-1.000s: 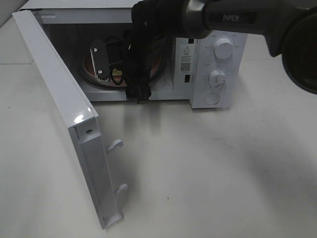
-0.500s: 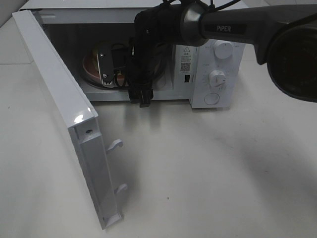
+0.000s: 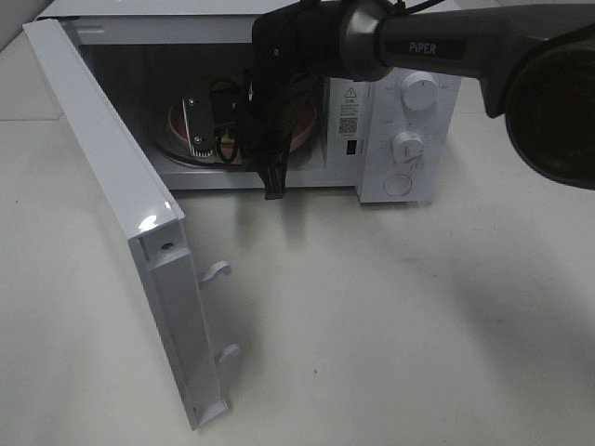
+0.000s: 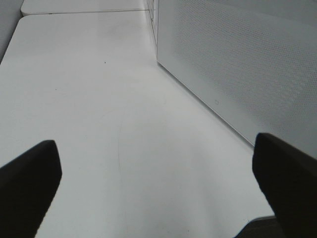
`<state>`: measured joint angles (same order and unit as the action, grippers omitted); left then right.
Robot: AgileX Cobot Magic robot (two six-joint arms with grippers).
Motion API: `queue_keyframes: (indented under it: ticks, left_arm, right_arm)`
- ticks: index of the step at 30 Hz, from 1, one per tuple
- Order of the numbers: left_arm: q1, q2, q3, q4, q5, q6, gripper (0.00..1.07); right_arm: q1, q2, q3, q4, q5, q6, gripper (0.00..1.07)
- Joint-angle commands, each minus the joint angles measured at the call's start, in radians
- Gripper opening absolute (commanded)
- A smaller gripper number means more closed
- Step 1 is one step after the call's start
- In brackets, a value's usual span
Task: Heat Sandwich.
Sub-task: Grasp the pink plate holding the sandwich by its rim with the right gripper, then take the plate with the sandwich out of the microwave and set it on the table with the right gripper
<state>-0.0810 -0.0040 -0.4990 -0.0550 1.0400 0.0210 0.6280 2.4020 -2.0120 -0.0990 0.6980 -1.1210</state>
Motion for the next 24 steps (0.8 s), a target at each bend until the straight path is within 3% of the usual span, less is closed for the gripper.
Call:
queue_keyframes:
  ticks: [1, 24]
  left_arm:
    - [0.004, -0.023, 0.003, 0.0, -0.003, -0.005, 1.03]
    - [0.004, -0.023, 0.003, 0.0, -0.003, -0.005, 1.03]
  right_arm:
    - [-0.001, -0.001, 0.004, 0.013, 0.031, 0.008, 0.0]
    - [0.0, -0.017, 0.007, -0.029, 0.018, -0.062, 0.0]
